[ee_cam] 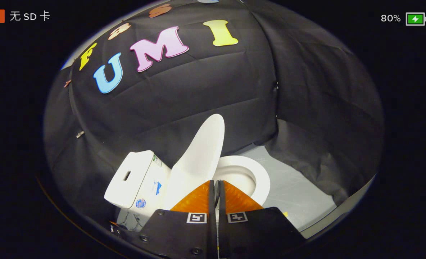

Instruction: Open the toilet lid.

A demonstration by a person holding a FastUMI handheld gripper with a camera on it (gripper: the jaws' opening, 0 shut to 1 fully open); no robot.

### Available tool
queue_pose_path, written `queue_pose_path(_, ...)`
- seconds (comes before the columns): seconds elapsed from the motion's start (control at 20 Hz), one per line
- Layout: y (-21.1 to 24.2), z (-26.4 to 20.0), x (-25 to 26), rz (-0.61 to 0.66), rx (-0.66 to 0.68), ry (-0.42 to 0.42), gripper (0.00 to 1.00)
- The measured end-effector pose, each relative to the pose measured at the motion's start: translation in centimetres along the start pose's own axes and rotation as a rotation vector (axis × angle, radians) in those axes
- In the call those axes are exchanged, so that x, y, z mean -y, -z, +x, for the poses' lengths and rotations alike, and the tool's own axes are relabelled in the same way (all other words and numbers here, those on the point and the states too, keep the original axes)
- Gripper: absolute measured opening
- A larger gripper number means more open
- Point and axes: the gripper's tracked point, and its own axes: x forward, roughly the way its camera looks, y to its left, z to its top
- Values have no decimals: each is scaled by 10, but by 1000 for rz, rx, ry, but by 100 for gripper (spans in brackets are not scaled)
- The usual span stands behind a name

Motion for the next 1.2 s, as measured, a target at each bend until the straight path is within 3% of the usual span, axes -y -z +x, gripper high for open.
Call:
queue_pose_path(0.8,-21,-35,-129,-198,118,26,9)
queue_pose_path(1.2,-15,-47,-197,-275,165,-4,9)
